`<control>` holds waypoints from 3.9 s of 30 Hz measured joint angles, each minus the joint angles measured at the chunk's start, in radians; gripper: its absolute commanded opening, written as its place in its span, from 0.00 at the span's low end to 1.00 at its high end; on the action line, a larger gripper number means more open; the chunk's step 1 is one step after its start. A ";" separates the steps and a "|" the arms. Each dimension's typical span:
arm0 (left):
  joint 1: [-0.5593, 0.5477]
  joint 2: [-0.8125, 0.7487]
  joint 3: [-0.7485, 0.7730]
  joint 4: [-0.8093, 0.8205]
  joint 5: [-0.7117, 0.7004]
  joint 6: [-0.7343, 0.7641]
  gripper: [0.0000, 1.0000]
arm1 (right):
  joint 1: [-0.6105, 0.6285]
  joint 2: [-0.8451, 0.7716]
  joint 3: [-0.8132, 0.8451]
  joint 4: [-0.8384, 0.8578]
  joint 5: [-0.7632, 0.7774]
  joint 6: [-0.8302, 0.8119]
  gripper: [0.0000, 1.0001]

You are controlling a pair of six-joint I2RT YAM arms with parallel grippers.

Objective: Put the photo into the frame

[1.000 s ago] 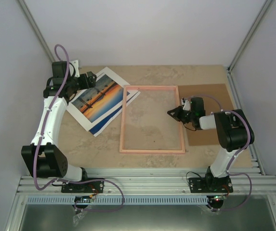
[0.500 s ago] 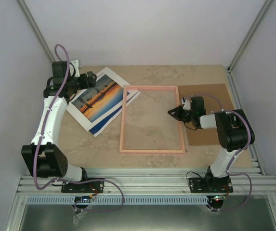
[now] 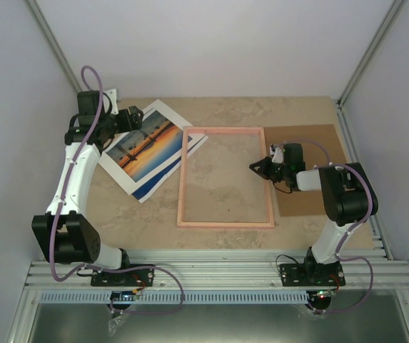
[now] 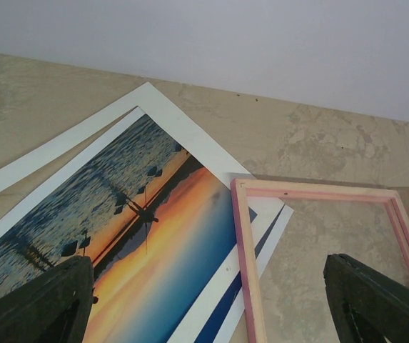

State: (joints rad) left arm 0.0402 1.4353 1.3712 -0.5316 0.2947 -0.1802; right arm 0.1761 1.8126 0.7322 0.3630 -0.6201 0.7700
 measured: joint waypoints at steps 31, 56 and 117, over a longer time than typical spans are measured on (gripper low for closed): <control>0.000 0.011 0.000 0.000 0.001 0.000 0.90 | -0.009 -0.003 0.000 -0.005 0.000 -0.018 0.00; 0.000 0.013 0.000 0.000 0.015 0.000 0.90 | 0.013 -0.021 0.008 -0.035 0.013 -0.020 0.54; 0.000 0.023 -0.011 0.000 0.034 0.067 0.90 | -0.007 -0.154 0.296 -0.521 0.089 -0.526 0.98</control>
State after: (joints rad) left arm 0.0399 1.4586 1.3602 -0.5312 0.3286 -0.1135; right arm 0.1692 1.6581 1.0286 -0.1581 -0.5316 0.2440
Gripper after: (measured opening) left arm 0.900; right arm 0.976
